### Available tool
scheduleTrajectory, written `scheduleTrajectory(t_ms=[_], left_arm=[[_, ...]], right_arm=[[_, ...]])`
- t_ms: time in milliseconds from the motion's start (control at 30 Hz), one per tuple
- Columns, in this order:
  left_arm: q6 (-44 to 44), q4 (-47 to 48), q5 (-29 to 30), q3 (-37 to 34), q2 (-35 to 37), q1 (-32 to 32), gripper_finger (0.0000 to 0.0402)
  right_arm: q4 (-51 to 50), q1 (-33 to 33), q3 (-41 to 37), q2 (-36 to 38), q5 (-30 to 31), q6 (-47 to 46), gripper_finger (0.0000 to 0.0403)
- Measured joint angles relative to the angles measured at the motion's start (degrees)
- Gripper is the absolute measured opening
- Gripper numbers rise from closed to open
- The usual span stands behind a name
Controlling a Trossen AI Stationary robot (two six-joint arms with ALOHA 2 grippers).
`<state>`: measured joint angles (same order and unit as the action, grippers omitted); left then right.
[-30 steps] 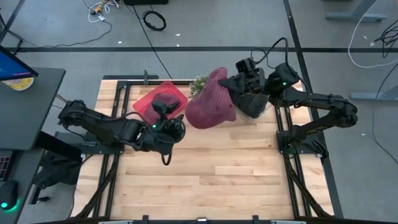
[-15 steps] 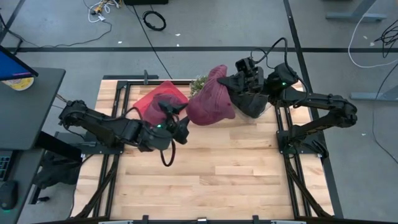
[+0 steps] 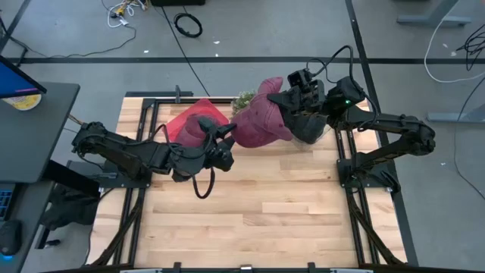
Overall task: Pick & Place hat
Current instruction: Put the red cap into the red bin
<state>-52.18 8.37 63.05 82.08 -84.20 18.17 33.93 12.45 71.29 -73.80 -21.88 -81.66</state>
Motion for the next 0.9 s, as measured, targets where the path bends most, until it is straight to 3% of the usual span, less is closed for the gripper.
scheduleTrajectory(t_ms=[367,500,700,900], left_arm=[[-2.8,-2.1,7.4,0.0,0.2,1.7,0.0020],[-2.5,-2.5,8.7,0.0,0.2,1.7,0.0016],[-6.3,-2.4,16.0,0.0,0.3,1.8,0.0012],[-5.4,-0.5,18.1,0.0,1.5,2.2,0.0012]], right_arm=[[-0.3,0.0,0.0,0.0,-1.7,-1.2,0.0021],[-0.3,0.0,0.0,0.0,-1.7,-1.9,0.0036],[-0.2,0.3,0.0,0.0,-3.0,-0.3,0.0064],[0.1,1.7,0.0,0.2,-8.2,-0.5,0.0147]])
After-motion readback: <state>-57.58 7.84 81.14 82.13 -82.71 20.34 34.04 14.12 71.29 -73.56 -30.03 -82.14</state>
